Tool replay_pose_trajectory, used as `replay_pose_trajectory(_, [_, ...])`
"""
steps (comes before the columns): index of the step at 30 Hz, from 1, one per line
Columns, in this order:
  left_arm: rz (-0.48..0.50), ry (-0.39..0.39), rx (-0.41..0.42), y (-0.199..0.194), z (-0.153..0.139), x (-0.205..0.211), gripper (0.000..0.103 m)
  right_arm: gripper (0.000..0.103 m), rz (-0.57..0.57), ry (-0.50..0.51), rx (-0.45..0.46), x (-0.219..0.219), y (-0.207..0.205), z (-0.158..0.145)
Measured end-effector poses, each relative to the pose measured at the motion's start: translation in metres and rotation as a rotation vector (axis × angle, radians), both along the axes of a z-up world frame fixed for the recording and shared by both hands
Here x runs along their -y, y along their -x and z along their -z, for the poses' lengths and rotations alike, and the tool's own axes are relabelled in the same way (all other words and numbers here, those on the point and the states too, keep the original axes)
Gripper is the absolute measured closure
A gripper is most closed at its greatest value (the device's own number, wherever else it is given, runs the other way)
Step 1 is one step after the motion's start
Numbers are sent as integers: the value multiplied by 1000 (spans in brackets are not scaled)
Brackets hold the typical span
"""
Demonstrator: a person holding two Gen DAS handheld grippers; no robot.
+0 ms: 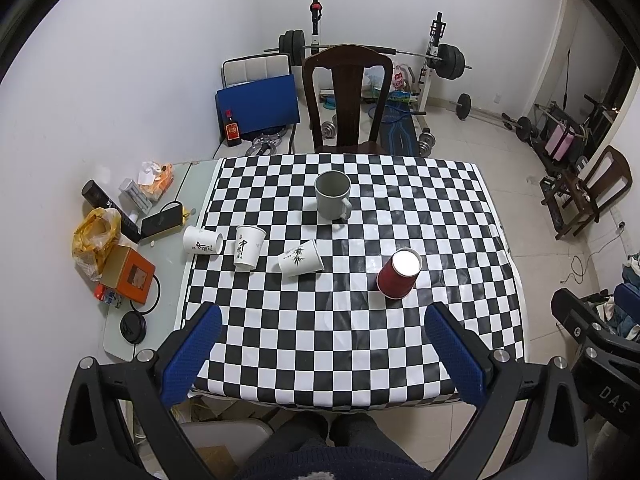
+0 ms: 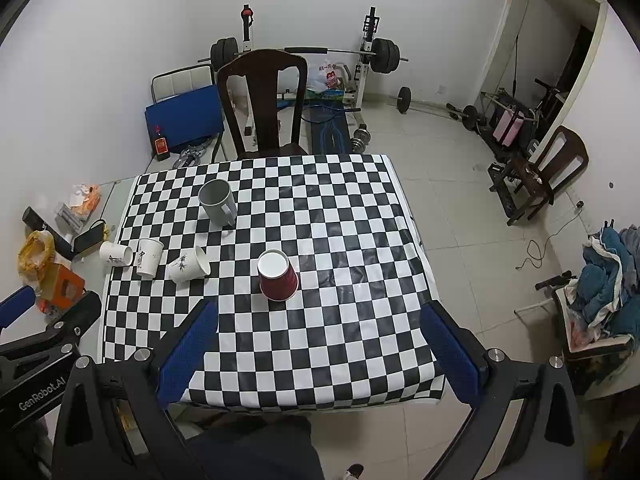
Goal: Flip cup upside down
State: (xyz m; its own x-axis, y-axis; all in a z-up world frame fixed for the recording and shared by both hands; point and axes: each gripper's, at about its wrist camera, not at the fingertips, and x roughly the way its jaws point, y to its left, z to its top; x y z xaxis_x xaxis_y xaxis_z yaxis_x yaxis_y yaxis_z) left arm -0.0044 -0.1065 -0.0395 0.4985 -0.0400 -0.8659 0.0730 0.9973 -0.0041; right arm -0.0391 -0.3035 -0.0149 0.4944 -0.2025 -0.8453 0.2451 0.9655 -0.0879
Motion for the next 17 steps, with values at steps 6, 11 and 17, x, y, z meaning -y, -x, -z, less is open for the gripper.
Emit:
replay_pose_trajectory(6, [2, -1, -1, 1, 0, 0, 0, 1, -2, -2, 2, 1, 0, -1])
replay_pose_trajectory(11, [3, 0, -1, 1, 0, -1, 0, 1, 1, -1, -2, 0, -2, 1])
replay_pose_trajectory(17, [9, -2, 2, 1, 1, -1, 0, 1, 2, 0, 0, 0, -3, 1])
